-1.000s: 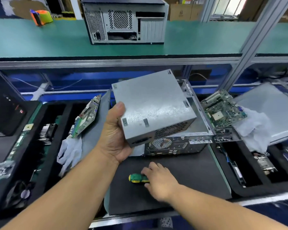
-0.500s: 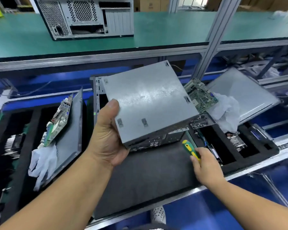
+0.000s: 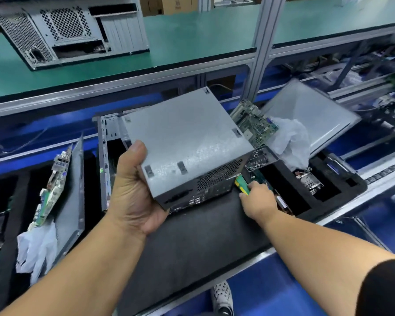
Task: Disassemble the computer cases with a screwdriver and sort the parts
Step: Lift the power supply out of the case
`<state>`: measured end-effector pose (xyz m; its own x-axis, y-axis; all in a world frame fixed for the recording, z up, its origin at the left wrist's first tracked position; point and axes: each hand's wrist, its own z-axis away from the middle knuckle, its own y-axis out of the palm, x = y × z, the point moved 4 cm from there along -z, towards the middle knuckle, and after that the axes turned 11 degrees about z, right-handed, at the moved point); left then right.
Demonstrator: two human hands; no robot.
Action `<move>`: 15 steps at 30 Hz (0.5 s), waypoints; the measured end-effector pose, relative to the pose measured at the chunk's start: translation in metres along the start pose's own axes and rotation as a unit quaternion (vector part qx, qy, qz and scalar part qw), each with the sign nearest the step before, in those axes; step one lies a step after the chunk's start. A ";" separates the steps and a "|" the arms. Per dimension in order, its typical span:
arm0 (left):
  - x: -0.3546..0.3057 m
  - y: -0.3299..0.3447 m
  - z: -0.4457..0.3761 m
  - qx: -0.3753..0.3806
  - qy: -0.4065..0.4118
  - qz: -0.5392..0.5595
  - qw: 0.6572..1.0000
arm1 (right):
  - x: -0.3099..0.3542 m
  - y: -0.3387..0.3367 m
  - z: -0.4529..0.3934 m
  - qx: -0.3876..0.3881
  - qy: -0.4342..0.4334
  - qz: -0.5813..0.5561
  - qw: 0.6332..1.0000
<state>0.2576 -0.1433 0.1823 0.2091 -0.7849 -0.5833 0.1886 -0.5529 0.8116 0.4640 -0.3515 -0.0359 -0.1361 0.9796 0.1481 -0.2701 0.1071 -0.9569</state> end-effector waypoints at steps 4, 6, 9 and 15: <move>-0.002 -0.001 0.001 0.000 -0.003 0.007 1.000 | -0.017 -0.004 -0.002 -0.013 0.010 -0.033 0.999; -0.003 -0.003 0.000 -0.005 0.002 0.018 1.000 | -0.020 -0.008 -0.003 -0.014 0.021 -0.036 0.999; -0.005 -0.004 -0.002 -0.013 0.009 0.028 0.999 | -0.018 -0.011 -0.002 -0.016 0.027 -0.004 1.000; -0.009 -0.004 -0.003 -0.016 0.012 0.016 1.000 | -0.025 -0.010 0.002 -0.023 0.015 -0.006 1.000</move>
<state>0.2578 -0.1332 0.1841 0.2379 -0.7947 -0.5584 0.2114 -0.5188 0.8284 0.4678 -0.3777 -0.0297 -0.1035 0.9829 0.1525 -0.2268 0.1260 -0.9658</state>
